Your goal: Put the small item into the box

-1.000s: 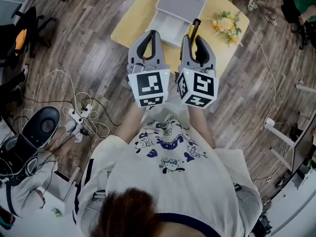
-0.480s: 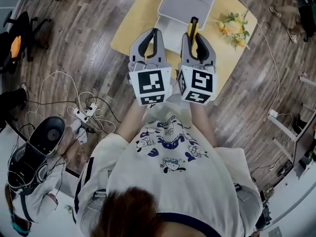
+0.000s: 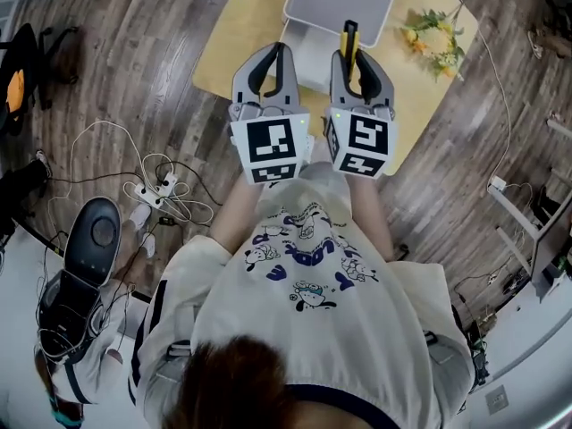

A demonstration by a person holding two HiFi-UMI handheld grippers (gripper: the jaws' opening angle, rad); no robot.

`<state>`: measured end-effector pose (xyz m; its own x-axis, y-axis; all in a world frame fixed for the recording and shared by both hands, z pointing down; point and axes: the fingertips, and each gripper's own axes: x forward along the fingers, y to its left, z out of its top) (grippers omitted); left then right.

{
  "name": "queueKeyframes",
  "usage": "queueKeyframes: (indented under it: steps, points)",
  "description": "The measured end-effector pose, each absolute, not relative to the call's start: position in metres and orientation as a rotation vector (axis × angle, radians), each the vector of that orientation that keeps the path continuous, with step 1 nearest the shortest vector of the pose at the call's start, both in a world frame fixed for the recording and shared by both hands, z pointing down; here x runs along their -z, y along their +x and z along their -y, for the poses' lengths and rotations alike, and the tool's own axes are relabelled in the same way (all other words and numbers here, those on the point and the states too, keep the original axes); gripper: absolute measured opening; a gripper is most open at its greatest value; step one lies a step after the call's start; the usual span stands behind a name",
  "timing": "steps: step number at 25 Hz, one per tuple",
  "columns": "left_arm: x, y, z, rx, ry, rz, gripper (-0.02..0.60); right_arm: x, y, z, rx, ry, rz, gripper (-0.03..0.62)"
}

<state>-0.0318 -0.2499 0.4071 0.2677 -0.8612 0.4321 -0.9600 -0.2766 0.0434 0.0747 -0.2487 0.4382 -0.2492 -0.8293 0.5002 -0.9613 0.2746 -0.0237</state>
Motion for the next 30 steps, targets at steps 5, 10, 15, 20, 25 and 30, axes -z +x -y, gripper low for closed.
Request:
queueKeyframes:
  steps: [5,10,15,20,25,30]
  points:
    - [-0.425,-0.034,0.254,-0.502,2.221,1.629,0.017,-0.459,0.070,0.250,-0.482,1.564,2.114,0.129]
    - [-0.441,-0.034,0.261,-0.524,2.209,1.608,0.017,-0.476,0.062,0.257,-0.477,1.509,2.101,0.128]
    - [-0.452,-0.035,0.263,-0.535,2.190,1.585,0.017,-0.494,0.060,0.256,-0.476,1.429,2.062,0.129]
    - [-0.464,-0.040,0.264,-0.547,2.174,1.568,0.017,-0.506,0.052,0.256,-0.490,1.377,2.044,0.129]
    - [-0.472,-0.044,0.266,-0.559,2.157,1.557,0.017,-0.519,0.044,0.253,-0.483,1.271,2.021,0.129]
    - [-0.476,-0.048,0.267,-0.563,2.147,1.552,0.017,-0.536,0.040,0.252,-0.494,1.172,1.969,0.129]
